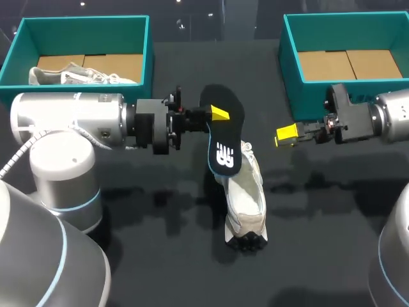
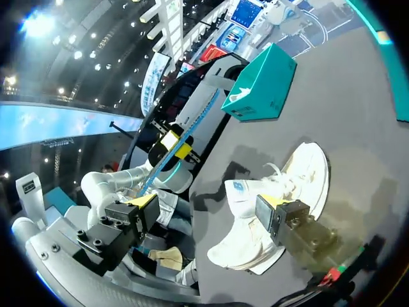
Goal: Take the shoe out of the shoebox, open the shoe tongue, remove and reinsert the insole, then place the shoe into the shoebox
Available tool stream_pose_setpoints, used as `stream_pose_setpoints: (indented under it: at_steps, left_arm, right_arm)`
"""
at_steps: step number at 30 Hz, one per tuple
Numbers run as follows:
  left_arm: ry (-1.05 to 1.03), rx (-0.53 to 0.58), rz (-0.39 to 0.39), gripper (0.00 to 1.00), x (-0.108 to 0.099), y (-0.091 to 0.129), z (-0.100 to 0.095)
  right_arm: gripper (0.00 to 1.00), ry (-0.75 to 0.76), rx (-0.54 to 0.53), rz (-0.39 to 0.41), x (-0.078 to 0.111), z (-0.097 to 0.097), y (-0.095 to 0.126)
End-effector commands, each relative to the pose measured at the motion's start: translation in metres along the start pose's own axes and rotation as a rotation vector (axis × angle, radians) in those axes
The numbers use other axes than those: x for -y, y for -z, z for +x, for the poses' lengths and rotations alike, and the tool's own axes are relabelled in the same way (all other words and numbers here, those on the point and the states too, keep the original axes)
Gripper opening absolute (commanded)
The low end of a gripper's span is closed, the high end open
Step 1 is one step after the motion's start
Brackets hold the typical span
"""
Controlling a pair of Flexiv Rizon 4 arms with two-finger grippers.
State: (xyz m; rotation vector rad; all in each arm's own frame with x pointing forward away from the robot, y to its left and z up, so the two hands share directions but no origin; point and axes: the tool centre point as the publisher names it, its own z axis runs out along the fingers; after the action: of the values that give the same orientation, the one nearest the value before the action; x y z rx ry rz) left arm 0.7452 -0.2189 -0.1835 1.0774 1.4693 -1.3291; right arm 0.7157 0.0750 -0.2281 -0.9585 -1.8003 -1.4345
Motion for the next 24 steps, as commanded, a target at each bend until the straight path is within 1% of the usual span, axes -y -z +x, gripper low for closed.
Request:
stream_pose_setpoints:
  at_steps: [1,14,16,17,18,20,21,24]
  left_arm:
    - [0.007,-0.004,-0.006,0.0,0.012,0.016,-0.001]
    - [0.007,-0.004,-0.006,0.0,0.012,0.016,-0.001]
    - [-0.007,-0.016,-0.001,0.0,0.025,0.009,-0.003]
    - [0.002,-0.022,0.002,0.0,0.03,0.008,-0.003]
    - [0.009,-0.028,0.008,0.0,0.035,0.006,-0.003]
    - [0.028,-0.038,0.0,0.0,0.041,0.004,-0.003]
    - [0.039,-0.04,-0.002,0.0,0.045,0.003,-0.003]
    - [0.081,-0.044,0.0,0.0,0.059,0.001,0.0]
  right_arm:
    - [1.0,0.202,0.205,0.137,0.004,0.002,0.014]
    - [1.0,0.202,0.205,0.137,0.004,0.002,0.014]
    - [1.0,0.284,0.279,0.199,0.01,0.005,0.022]
    - [1.0,0.323,0.298,0.208,0.014,0.006,0.027]
    - [1.0,0.364,0.327,0.238,0.018,0.006,0.031]
    - [1.0,0.436,0.353,0.259,0.025,0.008,0.039]
    - [1.0,0.47,0.38,0.286,0.028,0.008,0.042]
    - [1.0,0.561,0.416,0.327,0.038,0.006,0.048]
